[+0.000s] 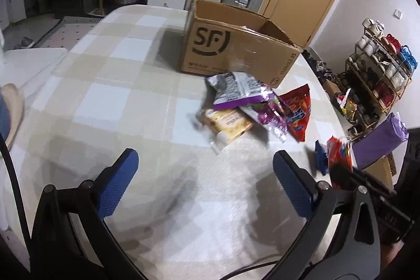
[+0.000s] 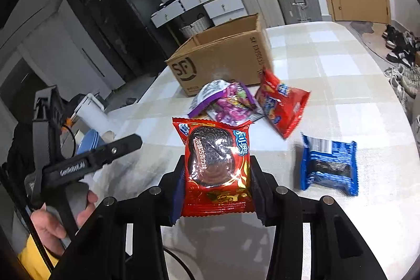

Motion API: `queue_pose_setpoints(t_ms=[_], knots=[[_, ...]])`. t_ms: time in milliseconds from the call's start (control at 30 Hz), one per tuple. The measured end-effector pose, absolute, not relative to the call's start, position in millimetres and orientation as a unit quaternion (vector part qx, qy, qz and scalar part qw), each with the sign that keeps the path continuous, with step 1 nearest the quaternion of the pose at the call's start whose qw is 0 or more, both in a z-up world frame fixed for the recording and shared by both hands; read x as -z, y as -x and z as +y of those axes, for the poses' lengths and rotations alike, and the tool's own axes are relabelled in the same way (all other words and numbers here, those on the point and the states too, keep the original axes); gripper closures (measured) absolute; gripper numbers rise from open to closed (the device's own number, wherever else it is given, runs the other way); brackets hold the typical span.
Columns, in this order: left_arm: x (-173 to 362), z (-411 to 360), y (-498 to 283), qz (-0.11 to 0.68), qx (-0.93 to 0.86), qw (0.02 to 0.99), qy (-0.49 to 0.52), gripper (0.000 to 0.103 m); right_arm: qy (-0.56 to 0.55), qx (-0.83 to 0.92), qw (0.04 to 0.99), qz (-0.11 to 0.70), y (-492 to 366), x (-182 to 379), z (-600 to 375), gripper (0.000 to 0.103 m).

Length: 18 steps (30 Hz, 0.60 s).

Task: Organize snacks
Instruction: 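Grasp the white-and-black printed snack bag with the left tool while the right tool holds the Oreo pack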

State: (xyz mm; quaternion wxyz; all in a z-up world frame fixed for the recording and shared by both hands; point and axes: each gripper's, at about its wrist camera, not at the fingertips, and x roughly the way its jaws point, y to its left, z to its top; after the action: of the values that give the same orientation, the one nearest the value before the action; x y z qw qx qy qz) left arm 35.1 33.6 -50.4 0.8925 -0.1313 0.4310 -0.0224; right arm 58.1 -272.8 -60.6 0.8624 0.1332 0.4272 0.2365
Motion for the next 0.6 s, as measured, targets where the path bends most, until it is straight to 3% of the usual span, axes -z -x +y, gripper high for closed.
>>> queue_pose_setpoints(t_ms=[233, 600], knots=[[49, 27, -76, 0.436, 0.025, 0.884, 0.166, 0.001, -0.155, -0.237, 0.857, 0.432, -63, 62, -286, 0.059], [62, 2, -185, 0.497, 0.009, 0.857, 0.136, 0.001, -0.181, -0.250, 0.846, 0.436, -74, 65, -298, 0.059]])
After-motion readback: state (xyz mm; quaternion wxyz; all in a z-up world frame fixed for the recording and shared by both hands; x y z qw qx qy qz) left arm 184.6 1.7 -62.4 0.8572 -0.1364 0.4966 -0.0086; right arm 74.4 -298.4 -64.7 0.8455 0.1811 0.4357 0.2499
